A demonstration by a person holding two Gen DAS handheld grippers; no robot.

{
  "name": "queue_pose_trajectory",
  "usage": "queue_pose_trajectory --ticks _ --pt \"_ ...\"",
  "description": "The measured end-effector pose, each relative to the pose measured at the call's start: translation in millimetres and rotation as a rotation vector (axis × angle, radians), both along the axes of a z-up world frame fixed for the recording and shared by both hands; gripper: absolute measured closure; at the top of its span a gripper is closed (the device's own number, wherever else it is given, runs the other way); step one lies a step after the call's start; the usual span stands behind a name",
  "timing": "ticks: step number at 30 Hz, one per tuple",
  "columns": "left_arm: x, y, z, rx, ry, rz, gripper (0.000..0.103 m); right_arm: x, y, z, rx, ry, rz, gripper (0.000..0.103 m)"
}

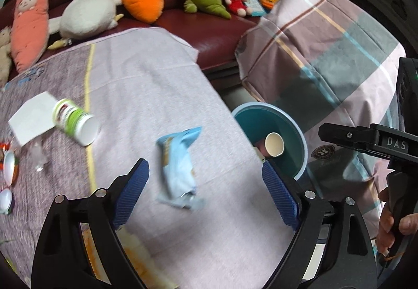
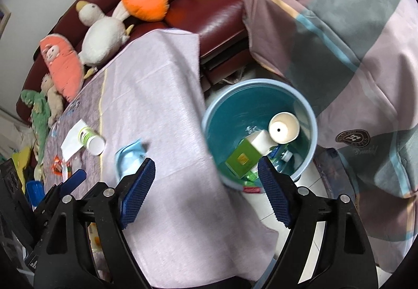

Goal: Collect trash
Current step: 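Grasp the red cola can with the left tool while the right tool grasps the yellow snack bag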

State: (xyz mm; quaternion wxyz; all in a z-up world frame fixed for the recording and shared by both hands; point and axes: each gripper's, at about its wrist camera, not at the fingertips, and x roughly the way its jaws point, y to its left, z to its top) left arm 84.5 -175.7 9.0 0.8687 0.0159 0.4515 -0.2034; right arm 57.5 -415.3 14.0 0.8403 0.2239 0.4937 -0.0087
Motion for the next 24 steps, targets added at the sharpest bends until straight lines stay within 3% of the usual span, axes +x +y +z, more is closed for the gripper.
queue_pose_trajectory --ticks 13,24 --pt "-43.9 95.7 11.9 -0.023 -0.016 0.14 0.011 -18.4 85.0 17.3 -0.025 -0.009 0.139 0.022" --pt "-69.3 168.7 -12.3 -0.022 0.055 0.294 0.011 -33.3 138.4 11.6 -0.023 0.017 0.253 0.022"
